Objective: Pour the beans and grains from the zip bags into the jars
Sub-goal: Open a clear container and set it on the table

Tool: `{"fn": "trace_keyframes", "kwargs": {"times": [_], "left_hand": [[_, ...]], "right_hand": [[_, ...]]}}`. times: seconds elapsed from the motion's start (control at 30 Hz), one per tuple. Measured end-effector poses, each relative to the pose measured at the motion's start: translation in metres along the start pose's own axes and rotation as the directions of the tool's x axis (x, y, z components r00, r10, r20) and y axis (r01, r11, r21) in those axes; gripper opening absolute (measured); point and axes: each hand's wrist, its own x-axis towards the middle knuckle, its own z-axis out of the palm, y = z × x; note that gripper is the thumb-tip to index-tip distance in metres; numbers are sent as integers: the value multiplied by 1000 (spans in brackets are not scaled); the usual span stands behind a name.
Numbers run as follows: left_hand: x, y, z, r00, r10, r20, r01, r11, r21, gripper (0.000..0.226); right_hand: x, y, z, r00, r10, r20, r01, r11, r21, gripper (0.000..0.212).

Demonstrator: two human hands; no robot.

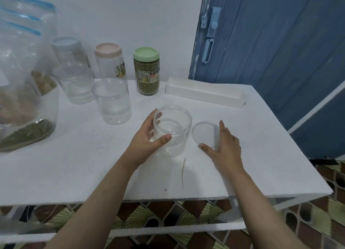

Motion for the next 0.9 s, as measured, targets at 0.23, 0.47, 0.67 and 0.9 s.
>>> {"fn": "trace_keyframes", "kwargs": {"times": [0.23,0.47,0.67,0.9], "left_hand": [[-14,14,-4,965,107,-240,-125,990,-63,69],[-41,56,-47,794,255,-552,-353,933,-76,34],[-78,69,-149,589,315,-744,-407,911,64,26],[-109,35,-306,414,392,-822,-179,920,349,30]], "right_hand": [[-44,-55,-25,959,-136,-248,234,874,426,56],[-50,-172,-35,914,-337,-225,405,732,548,37],[-51,-274,15,867,-476,-148,461,654,599,26],[-59,-396,104,825,-550,-130,514,634,578,35]]}}
